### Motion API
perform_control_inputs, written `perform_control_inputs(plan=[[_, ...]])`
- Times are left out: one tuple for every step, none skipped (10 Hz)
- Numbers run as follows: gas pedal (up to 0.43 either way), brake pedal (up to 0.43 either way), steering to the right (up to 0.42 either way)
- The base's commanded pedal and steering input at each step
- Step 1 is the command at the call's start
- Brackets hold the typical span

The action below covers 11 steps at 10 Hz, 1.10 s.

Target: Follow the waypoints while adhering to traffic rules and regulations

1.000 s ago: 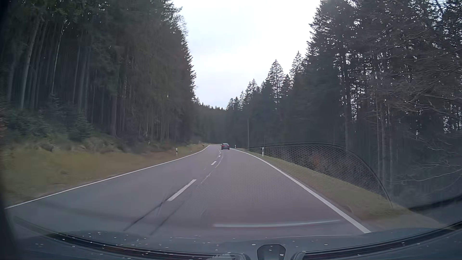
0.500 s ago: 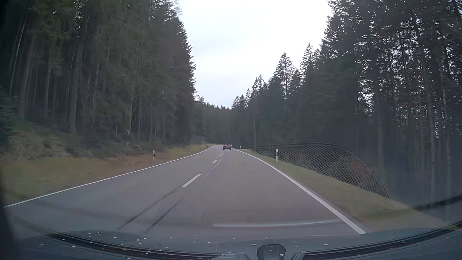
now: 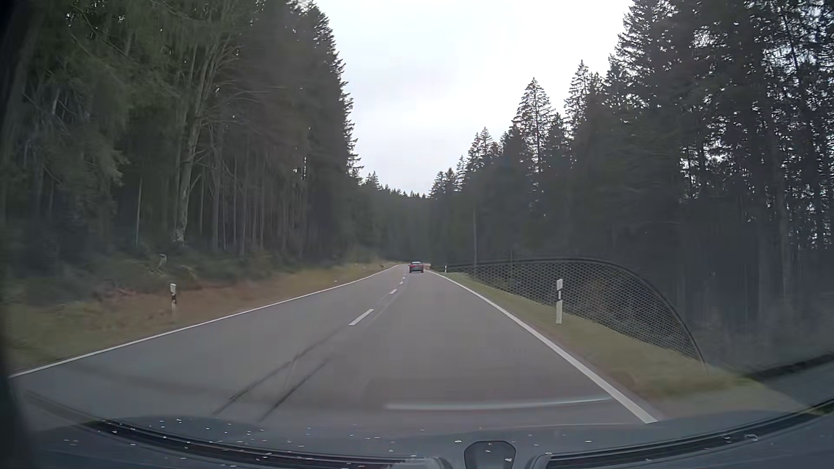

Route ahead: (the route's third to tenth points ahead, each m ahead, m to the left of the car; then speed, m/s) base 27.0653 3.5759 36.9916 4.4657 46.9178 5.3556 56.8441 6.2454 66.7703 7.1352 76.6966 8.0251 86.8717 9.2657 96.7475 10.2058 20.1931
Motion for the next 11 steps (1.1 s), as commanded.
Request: perform_control_inputs(plan=[[0.488, 0.0, -0.017], [0.488, 0.0, -0.017], [0.488, 0.0, -0.017], [0.488, 0.0, -0.017], [0.488, 0.0, -0.017], [0.488, 0.0, -0.017], [0.488, 0.0, -0.016], [0.488, 0.0, -0.016], [0.48, 0.0, -0.015], [0.48, 0.0, -0.014], [0.48, 0.0, -0.012]])
